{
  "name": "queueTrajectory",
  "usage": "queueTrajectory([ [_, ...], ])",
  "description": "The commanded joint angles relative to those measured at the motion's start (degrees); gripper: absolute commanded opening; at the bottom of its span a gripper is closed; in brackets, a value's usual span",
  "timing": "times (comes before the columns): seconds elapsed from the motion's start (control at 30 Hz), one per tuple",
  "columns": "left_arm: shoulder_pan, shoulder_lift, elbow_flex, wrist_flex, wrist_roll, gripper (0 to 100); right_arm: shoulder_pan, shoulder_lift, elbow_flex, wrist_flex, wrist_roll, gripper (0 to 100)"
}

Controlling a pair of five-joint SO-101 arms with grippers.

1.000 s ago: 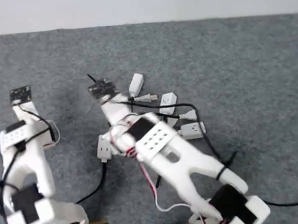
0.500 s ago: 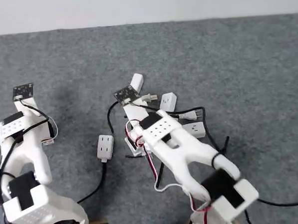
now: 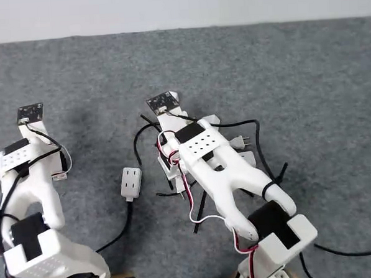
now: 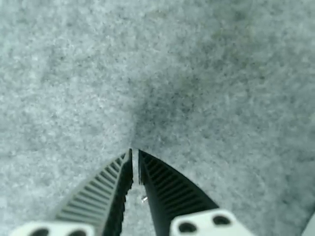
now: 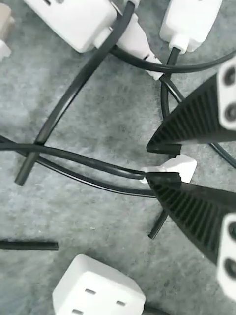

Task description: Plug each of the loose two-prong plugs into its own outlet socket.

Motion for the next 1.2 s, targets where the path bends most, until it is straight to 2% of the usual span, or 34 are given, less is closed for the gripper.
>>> queueTrajectory([
  [0.0, -0.26, -1.49, -1.36, 0.53, -0.88, 1, 0.84, -0.84, -0.35, -1.27, 0.88, 6.1],
  [0.13, -0.26, -1.49, -1.36, 0.44, -0.88, 1, 0.31, -2.24, -0.18, -1.63, 3.08, 5.5],
  [0.23, -0.26, -1.49, -1.36, 0.44, -0.88, 1, 0.31, -5.14, 1.32, -1.89, 3.34, 0.6],
  [0.43, -0.26, -1.49, -1.36, 0.44, -0.88, 1, 0.66, -4.70, 6.07, -6.81, 3.60, 0.9],
  [0.73, -0.97, -1.58, -1.36, 0.44, -0.88, 1, 0.40, 2.33, 4.13, -7.08, 5.27, 0.9],
  [1.17, -0.97, -1.49, -1.36, 0.44, -0.88, 1, 0.48, 2.86, 3.52, -5.93, 5.71, 0.9],
])
